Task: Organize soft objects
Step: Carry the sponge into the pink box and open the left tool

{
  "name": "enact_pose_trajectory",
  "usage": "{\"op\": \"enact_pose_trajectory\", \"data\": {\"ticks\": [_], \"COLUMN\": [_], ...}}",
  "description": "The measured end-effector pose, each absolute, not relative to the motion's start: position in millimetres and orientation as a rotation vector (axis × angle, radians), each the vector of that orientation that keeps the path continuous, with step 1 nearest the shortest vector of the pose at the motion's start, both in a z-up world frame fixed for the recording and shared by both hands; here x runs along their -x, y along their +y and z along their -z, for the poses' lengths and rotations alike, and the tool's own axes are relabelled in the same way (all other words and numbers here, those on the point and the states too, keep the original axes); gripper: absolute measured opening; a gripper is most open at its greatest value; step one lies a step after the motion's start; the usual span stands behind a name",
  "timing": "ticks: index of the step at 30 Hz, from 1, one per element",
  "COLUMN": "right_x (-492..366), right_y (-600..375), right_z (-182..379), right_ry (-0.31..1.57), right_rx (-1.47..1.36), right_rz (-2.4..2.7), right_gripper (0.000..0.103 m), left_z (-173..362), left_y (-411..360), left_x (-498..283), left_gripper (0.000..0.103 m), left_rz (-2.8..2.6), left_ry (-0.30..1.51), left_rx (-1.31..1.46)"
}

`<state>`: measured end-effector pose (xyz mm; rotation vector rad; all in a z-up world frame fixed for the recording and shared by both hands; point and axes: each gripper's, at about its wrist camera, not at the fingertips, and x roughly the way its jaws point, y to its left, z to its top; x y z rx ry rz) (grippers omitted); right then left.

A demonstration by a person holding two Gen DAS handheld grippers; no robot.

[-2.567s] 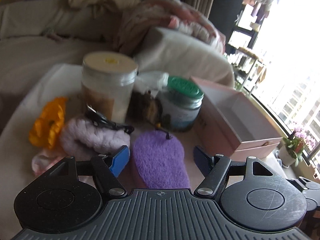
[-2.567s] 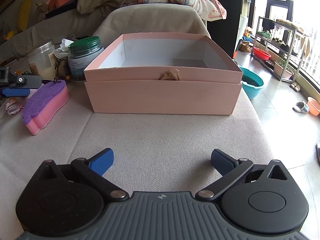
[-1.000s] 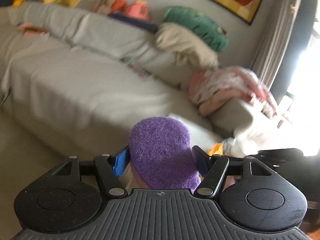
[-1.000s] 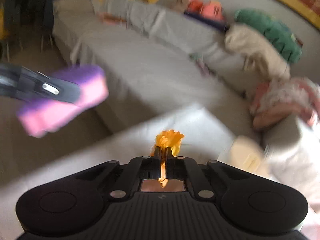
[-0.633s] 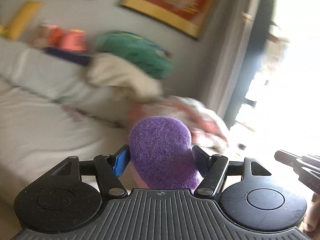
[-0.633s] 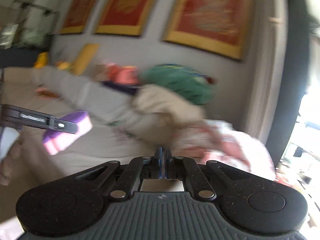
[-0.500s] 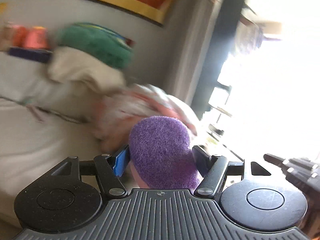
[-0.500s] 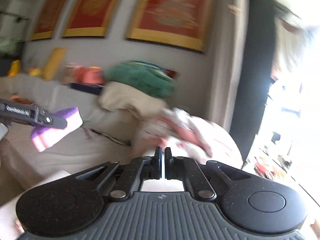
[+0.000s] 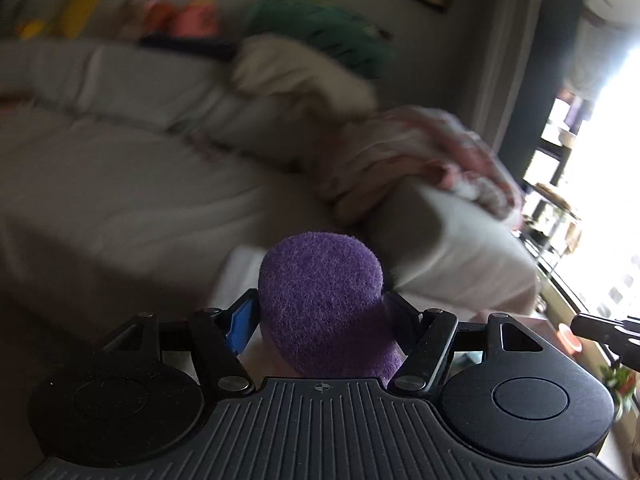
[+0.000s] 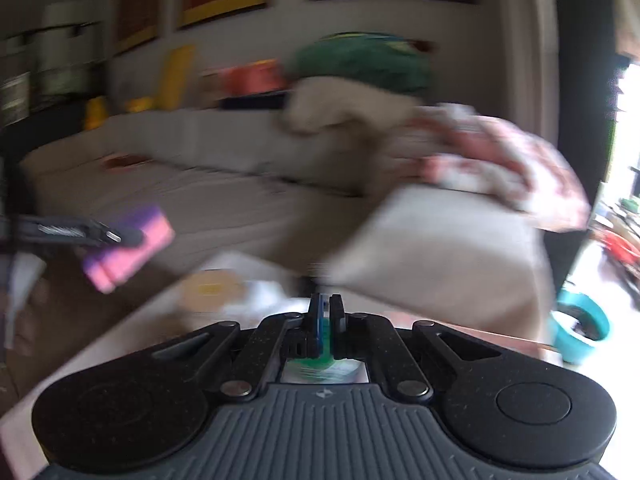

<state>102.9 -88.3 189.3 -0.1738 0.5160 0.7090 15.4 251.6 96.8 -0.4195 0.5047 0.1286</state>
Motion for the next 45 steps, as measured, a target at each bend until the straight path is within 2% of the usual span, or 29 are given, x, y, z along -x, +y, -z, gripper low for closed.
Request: {"op": "enact_pose_trajectory", "data": {"ticks": [2,4,5,9,10,12,18,21,22,26,31,38,42,45], "right_x": [-88.6,-76.3,-67.3,-44.4,-40.7,-38.4,-50.2,-48.8,-48.9,-54.1,-61.5,-105.2,-147.7,-158.3], "right_y": [-50.7,-12.8,3.4,54.2,62.9,78.6,79.9,72.7,67.1,46.7,1.8,-106.5,-166.2,-205.9], "right_z": [-177.3,-163.6,-156.3,-121.2,-112.1,-97.3,-81.0,-83.9,-90.3,-128.7,-187.7,-246.0,-229.8,-194.9], "right_ry": [0.498,0.500,0.495,0.485,0.468,0.451,0.564,0.541,0.534,0.467,0.381,0.353,0.525,0.570], "right_rx": [0.221,0.260,0.273,0.355,0.387,0.432,0.442,0.455,0.446,0.390,0.273,0.109,0.025,-0.022], "right_rz": [-0.799,-0.852,-0.866,-0.841,-0.812,-0.753,-0.761,-0.761,-0.763,-0.782,-0.755,-0.565,-0.471,-0.371], "right_gripper": [0.014,0.050,0.053,0.052,0.044,0.038,0.038,0.011,0.008,0.008,0.007,0.007,0.010,0.026], "left_z": [-75.5,-59.3,-53.4,-42.4,-42.3,-38.5,-31.3,-32.2,-34.5,-58.9,-116.9,-185.8,-180.0,-132.7], "left_y": [278.5,294.1,301.1,310.9,310.5,311.7,310.8,306.2,305.4,303.6,289.3,174.6,91.5,35.1], "left_x": [-7.4,3.8,8.8,24.7,29.5,33.1,32.4,27.5,25.2,2.7,-43.2,-100.7,-156.2,-197.4], "left_gripper": [0.072,0.072,0.073,0.073,0.073,0.073,0.073,0.073,0.073,0.073,0.072,0.073,0.075,0.074], "left_rz": [-0.162,-0.178,-0.182,-0.188,-0.184,-0.177,-0.167,-0.155,-0.153,-0.151,-0.129,0.215,0.486,0.465], "left_ry": [0.535,0.538,0.536,0.512,0.509,0.515,0.532,0.542,0.541,0.494,0.412,0.366,0.499,0.723], "left_rx": [0.492,0.540,0.554,0.562,0.563,0.569,0.605,0.601,0.593,0.534,0.442,0.359,0.438,0.429]}}
